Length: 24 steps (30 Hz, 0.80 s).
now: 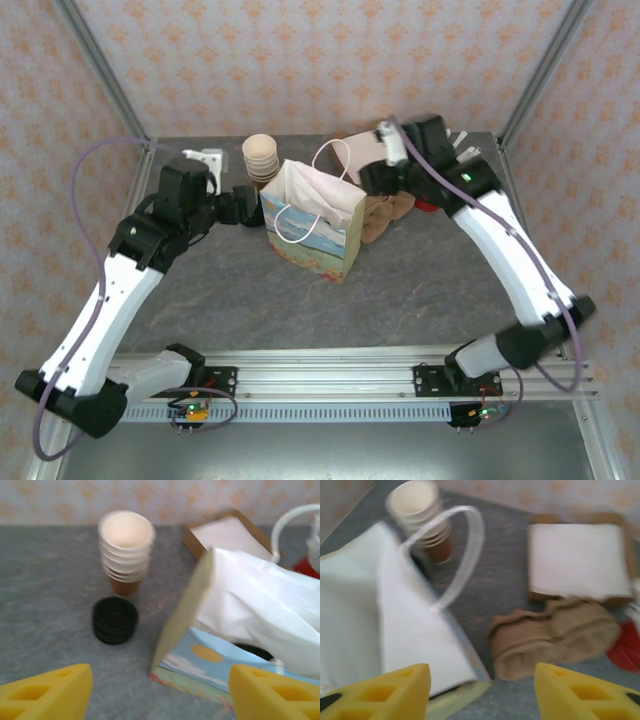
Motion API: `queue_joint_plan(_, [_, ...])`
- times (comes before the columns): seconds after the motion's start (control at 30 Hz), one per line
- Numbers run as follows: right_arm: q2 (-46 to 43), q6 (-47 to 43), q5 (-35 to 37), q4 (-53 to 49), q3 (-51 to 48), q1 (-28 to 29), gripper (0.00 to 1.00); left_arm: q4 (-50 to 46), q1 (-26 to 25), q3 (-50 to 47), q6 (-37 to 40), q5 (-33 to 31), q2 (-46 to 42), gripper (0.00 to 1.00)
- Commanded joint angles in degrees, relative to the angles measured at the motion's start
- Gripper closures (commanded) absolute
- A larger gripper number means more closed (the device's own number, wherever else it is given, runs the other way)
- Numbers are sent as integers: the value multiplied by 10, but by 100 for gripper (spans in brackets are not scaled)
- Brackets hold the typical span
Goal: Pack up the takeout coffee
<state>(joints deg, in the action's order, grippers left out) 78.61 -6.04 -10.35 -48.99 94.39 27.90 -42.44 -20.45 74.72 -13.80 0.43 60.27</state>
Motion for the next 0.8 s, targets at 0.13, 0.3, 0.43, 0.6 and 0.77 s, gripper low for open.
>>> queue_joint_plan(0.13, [-182,94,294,208,-304,-62,15,190,8,-203,-76,-296,-114,0])
queue_joint_plan(0.3, [-197,131,366,326,-473,-136,4,296,17,-321,-80,-414,-111,0])
queue_joint_plan(0.43, [-176,111,401,488,-596,-149,2,382,46,-381,-29,-419,-63,0])
queue_joint_plan(0.6, [-85,73,392,664,-670,-155,1,561,93,-482,44,-336,-13,0])
queue_joint_plan(0.77, [-7,68,349,734,-658,-176,1,673,134,-521,87,-240,42,0])
